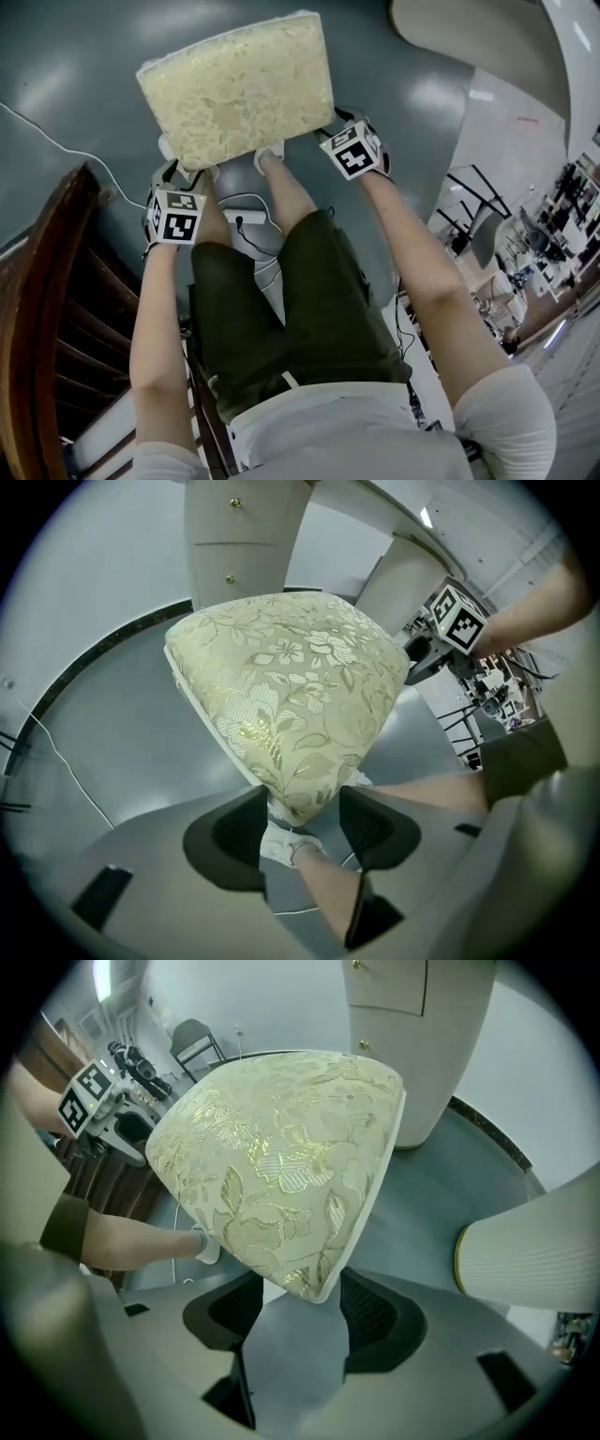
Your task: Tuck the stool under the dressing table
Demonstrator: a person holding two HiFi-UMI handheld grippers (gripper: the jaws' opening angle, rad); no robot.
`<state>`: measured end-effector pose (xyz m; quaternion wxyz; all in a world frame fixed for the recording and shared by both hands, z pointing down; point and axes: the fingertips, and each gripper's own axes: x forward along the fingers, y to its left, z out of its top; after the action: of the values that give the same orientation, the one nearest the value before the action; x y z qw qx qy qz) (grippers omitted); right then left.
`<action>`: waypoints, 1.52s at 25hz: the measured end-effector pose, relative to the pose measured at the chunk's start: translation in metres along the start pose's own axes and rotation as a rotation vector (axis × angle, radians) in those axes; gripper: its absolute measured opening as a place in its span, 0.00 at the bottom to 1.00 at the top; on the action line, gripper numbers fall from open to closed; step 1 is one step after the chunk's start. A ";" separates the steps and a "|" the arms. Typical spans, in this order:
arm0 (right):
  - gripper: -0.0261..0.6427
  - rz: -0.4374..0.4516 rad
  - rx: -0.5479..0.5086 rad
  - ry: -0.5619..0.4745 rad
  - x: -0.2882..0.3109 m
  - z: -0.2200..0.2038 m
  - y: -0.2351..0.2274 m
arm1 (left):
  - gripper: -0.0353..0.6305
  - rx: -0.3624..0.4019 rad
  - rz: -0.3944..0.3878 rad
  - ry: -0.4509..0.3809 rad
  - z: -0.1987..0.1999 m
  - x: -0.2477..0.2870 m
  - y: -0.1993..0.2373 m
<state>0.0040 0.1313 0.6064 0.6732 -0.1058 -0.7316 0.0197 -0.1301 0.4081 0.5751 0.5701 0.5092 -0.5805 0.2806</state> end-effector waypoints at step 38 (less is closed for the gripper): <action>0.43 -0.071 0.408 -0.330 -0.041 -0.009 -0.086 | 0.30 0.073 -0.110 -0.069 0.132 0.062 -0.132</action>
<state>0.0044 0.0386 0.5818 0.5523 0.0623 -0.8157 0.1603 -0.0489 0.2291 0.5749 0.5453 0.5703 -0.5603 0.2521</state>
